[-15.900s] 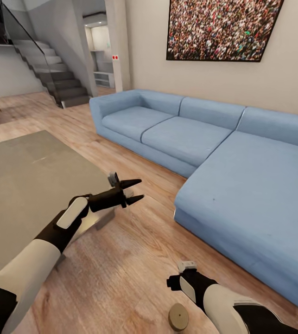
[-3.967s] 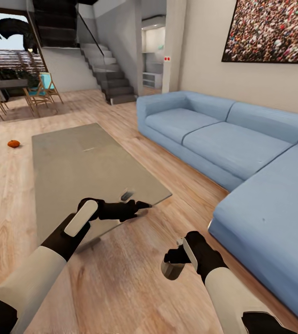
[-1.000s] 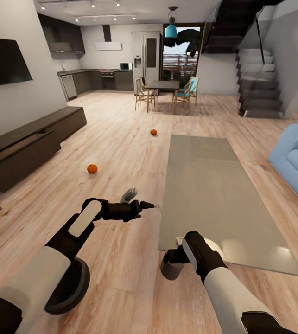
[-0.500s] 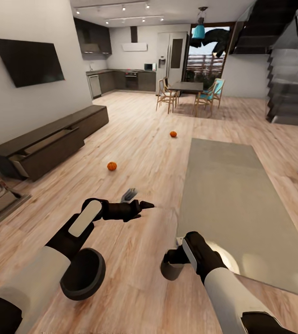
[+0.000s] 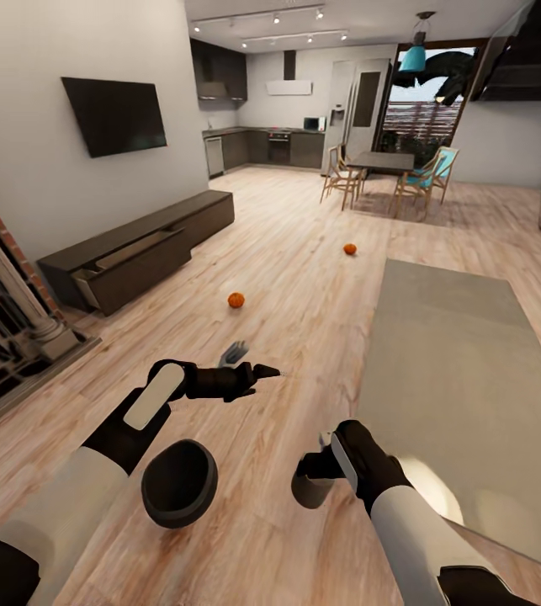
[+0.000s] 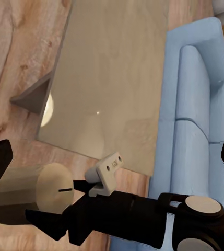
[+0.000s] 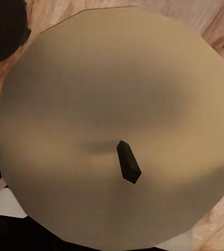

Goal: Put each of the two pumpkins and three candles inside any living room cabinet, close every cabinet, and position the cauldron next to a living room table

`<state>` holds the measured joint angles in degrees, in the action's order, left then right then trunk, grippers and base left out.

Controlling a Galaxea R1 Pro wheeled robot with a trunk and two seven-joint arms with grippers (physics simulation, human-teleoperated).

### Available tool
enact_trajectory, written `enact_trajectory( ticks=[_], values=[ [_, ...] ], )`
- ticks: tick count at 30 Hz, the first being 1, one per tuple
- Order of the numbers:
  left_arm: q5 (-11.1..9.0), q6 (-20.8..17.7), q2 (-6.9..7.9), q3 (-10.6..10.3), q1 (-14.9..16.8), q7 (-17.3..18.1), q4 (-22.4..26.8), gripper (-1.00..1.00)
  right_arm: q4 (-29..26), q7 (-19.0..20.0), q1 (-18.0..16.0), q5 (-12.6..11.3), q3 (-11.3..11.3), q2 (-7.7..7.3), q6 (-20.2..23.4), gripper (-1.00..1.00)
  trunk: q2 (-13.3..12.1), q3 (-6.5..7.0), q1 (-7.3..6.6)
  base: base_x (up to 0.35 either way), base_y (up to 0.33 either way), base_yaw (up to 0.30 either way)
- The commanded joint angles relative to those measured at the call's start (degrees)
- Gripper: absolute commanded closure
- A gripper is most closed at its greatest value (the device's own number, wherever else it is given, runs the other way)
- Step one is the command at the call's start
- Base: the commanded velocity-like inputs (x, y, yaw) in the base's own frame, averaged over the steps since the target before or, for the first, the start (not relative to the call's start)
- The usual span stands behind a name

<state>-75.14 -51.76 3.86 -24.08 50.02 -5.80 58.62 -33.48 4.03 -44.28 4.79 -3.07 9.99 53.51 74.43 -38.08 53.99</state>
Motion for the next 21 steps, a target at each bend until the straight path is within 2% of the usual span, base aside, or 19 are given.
enact_trajectory(
  ticks=[1, 21],
  values=[
    [0.01, 0.00, 0.00, 0.00, 0.00, 0.00, 0.00, -1.00, 0.00, 0.01, 0.02, -0.13, 0.00, 0.00, -0.02, 1.00, 0.00, 0.06, 0.00, 0.000, 0.000, 0.248],
    [-0.43, 0.16, -0.03, -0.03, -0.01, 0.09, 0.00, -1.00, 0.00, -0.15, 0.07, -0.13, 0.00, 0.00, -0.42, 1.00, 0.00, 1.25, 0.00, 0.000, 0.000, 0.237]
  ],
)
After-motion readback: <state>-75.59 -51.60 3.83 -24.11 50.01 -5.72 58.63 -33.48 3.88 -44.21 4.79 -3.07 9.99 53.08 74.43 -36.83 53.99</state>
